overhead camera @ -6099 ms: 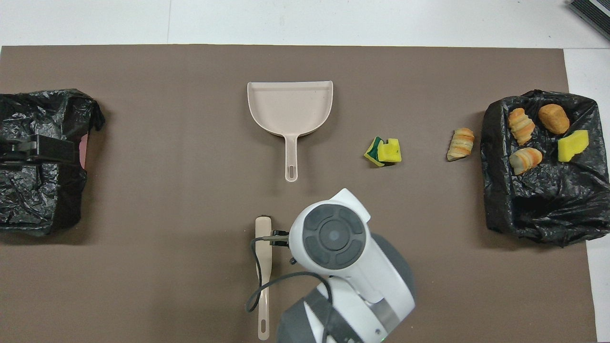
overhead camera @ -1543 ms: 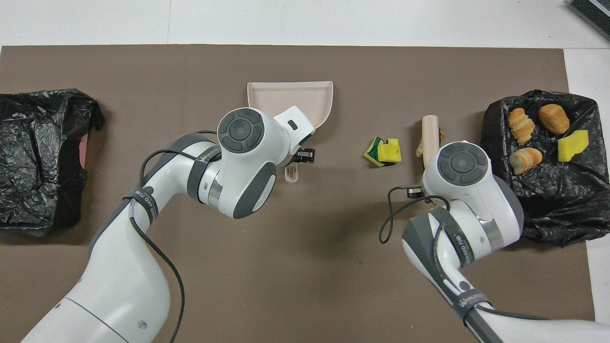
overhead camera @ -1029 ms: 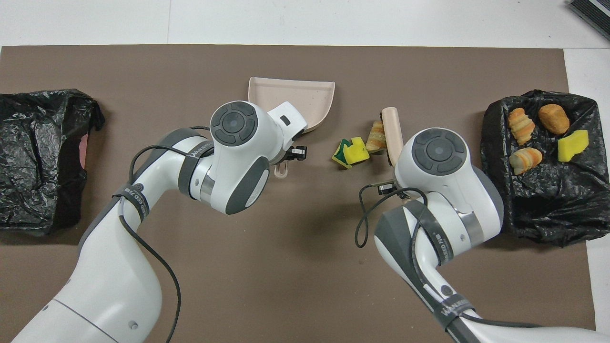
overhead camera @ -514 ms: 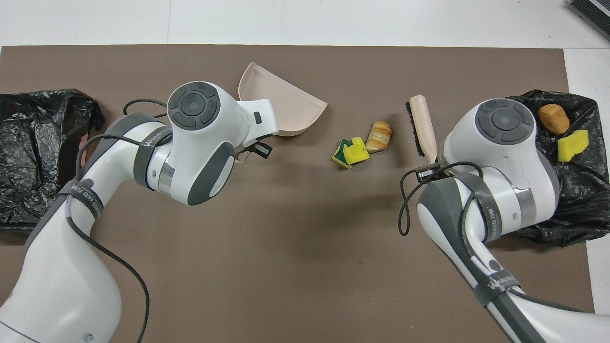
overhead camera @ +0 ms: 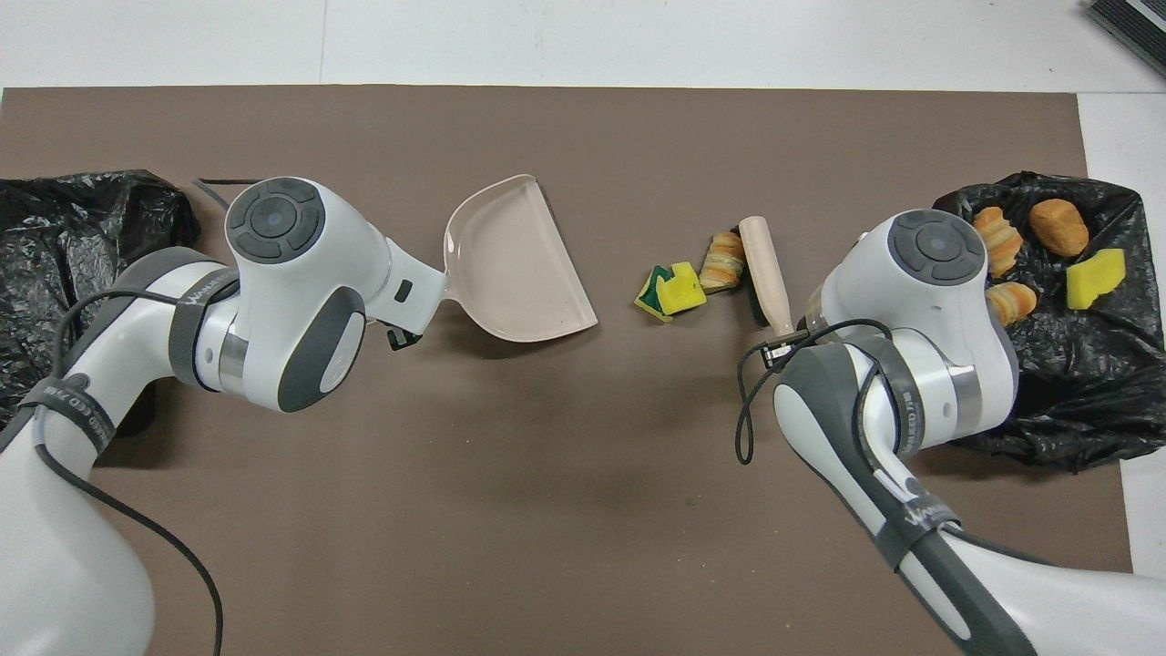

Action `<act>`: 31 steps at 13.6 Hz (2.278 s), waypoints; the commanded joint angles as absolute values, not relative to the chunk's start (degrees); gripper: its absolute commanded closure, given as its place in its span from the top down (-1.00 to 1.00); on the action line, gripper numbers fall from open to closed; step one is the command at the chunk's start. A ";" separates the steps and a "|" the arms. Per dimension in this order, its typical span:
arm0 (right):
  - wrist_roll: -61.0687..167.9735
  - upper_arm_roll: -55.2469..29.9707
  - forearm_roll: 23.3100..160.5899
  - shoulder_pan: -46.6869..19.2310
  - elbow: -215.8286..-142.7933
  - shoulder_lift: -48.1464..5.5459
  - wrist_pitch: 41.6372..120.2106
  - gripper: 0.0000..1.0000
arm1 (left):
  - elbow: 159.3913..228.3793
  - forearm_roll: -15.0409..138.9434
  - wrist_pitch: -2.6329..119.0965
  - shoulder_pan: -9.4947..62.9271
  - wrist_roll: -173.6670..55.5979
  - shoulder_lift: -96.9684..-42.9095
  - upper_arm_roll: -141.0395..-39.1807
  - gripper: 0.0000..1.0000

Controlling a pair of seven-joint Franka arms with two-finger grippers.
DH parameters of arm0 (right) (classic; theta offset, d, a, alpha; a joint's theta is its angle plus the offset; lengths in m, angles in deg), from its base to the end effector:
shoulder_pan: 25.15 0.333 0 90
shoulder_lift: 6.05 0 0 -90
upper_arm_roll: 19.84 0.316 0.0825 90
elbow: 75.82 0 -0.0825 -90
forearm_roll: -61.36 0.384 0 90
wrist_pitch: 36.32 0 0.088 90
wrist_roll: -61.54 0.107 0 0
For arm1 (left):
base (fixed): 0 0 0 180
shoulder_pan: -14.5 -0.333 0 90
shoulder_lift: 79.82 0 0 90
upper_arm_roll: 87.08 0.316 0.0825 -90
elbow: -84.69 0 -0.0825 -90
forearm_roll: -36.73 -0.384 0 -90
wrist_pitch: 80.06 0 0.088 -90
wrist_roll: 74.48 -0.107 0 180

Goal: Sweep and dump trash in bin
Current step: 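Sweep the bread roll and sponge toward the dustpan with the right gripper's brush, then push the roll and sponge into the dustpan held by the left gripper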

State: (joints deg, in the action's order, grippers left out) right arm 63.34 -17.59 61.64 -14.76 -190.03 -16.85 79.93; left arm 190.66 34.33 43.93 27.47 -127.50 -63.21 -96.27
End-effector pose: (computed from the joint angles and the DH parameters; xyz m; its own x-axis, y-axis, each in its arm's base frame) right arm 0.5590 0.1251 0.3561 0.9711 0.1838 -0.1525 0.1850 -0.9827 -0.0066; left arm 0.5843 -0.2298 0.3723 0.2403 -0.9704 0.0255 -0.9704 -0.2408 -0.0168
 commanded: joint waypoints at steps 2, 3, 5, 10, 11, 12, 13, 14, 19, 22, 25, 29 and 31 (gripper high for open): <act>65.73 -17.55 67.42 -13.73 -190.00 -18.61 82.85 -1.00 | 195.76 33.47 44.82 26.72 -130.64 -66.72 -96.57 -1.00; 66.54 -17.64 67.42 -12.94 -189.91 -18.96 83.73 -1.00 | 197.35 33.56 45.26 26.72 -128.99 -67.51 -96.57 -1.00; 66.72 -17.64 67.42 -12.85 -189.90 -19.41 84.09 -1.00 | 197.97 33.47 44.92 27.07 -118.65 -67.78 -96.66 0.86; 74.09 -17.47 67.51 -9.34 -188.85 -21.51 86.46 -1.00 | 198.51 33.47 45.00 27.42 -117.19 -68.05 -96.66 0.27; 74.63 -17.38 67.51 -9.25 -188.59 -21.60 86.46 -1.00 | 198.51 33.47 44.92 27.42 -117.45 -68.05 -96.66 -0.56; 74.63 -17.38 67.51 -9.24 -188.59 -21.60 86.46 -1.00 | 198.51 33.47 45.00 27.42 -117.89 -68.05 -96.66 -0.93; 74.63 -17.38 67.51 -9.24 -188.59 -21.69 86.46 -1.00 | 198.51 33.47 45.27 27.59 -117.98 -68.05 -96.66 -1.00; 74.63 -17.38 67.51 -9.24 -188.59 -21.69 86.46 -1.00 | 198.51 33.47 46.05 27.51 -118.07 -67.96 -96.66 -1.00; 74.63 -17.20 67.51 -9.24 -188.59 -21.69 86.55 -1.00 | 196.49 33.39 47.64 26.89 -123.96 -66.91 -96.66 -1.00; 74.72 -17.12 67.51 -8.81 -188.59 -21.78 86.72 -1.00 | 196.40 32.60 47.29 27.33 -133.51 -66.90 -96.58 -1.00; 77.00 -17.03 67.86 -5.74 -187.63 -23.18 87.60 -1.00 | 196.14 30.15 46.50 27.77 -133.36 -66.99 -96.31 -1.00; 77.27 -16.94 74.53 -0.30 -184.46 -24.24 87.60 -1.00 | 195.08 25.04 42.54 29.53 -125.29 -67.08 -96.57 -1.00; 77.27 -16.85 79.43 0.86 -183.14 -25.46 89.52 -1.00 | 195.25 25.12 42.90 29.44 -125.02 -67.08 -96.66 -1.00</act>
